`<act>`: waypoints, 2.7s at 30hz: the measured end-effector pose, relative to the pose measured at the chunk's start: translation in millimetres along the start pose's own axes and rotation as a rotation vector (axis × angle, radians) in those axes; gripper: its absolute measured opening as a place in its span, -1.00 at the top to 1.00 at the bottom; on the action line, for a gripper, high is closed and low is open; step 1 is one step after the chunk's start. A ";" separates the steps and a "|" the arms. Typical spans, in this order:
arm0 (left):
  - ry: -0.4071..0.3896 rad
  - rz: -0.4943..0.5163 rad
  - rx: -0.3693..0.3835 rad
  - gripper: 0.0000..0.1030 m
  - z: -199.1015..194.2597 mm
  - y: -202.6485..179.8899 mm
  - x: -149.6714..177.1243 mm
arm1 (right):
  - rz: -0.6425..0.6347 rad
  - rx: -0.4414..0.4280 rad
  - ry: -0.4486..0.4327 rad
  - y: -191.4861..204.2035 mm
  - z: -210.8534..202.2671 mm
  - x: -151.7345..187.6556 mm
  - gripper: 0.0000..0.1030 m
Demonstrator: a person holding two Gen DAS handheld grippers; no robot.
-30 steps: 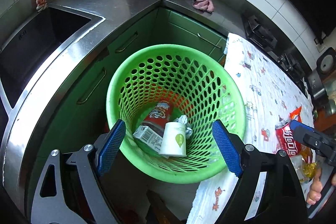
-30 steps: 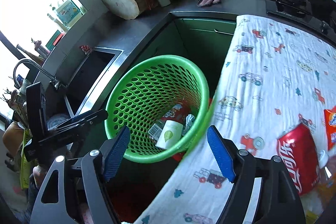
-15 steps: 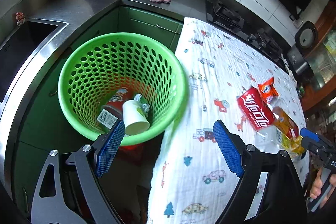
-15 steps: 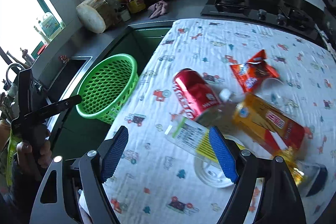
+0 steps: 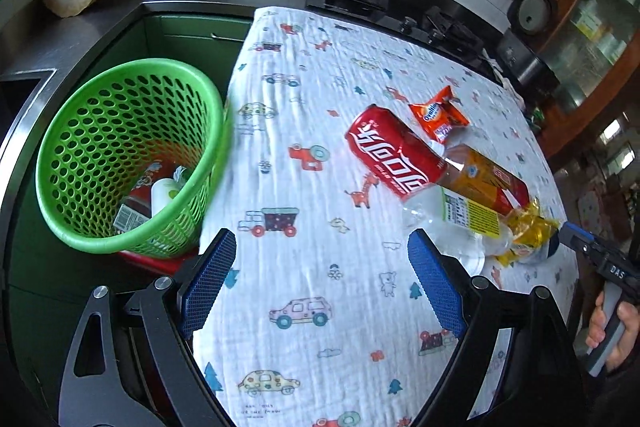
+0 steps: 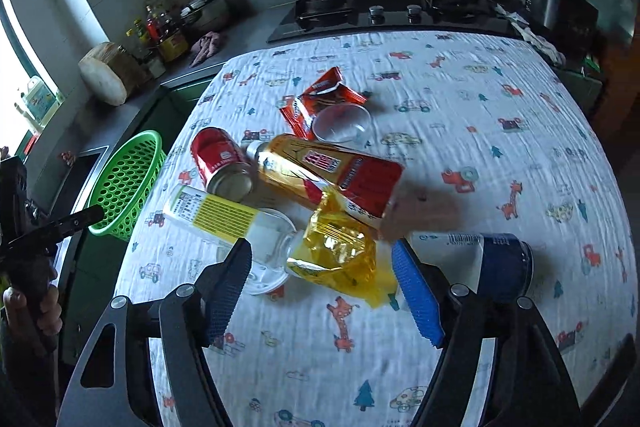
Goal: Collect trash
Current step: 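Grasp the yellow snack bag with the right tool, then grasp the yellow-label plastic bottle with the left tool while the right tool carries the snack bag to the basket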
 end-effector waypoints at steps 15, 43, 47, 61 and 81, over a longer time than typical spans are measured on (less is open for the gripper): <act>0.020 0.490 0.081 -0.69 8.1 -81.5 -3.9 | 0.062 0.007 0.017 -4.2 42.1 7.6 -0.01; 0.178 1.301 0.286 -0.64 84.8 -178.2 41.2 | 0.256 0.058 -0.051 -13.8 -11.6 25.5 0.67; 0.189 1.337 0.280 -0.30 90.7 -179.4 51.9 | 0.267 0.064 -0.063 -16.1 -18.8 27.8 0.67; 0.123 1.178 0.317 0.09 69.1 -165.9 43.6 | 0.262 0.030 -0.072 -15.2 -27.7 27.8 0.67; -0.169 0.616 0.169 0.14 -40.6 -17.4 -43.7 | -0.072 -0.212 -0.087 99.1 -2.0 -71.9 0.67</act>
Point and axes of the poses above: each gripper's, at about its wrist camera, not at the fingertips, and z roughly the way its jaws point, y to its left, x to its underside, the point moved 1 cm from there along z, roughly the way its jaws point, and after that the axes turned 10 degrees about -z, right-handed, at the moved point
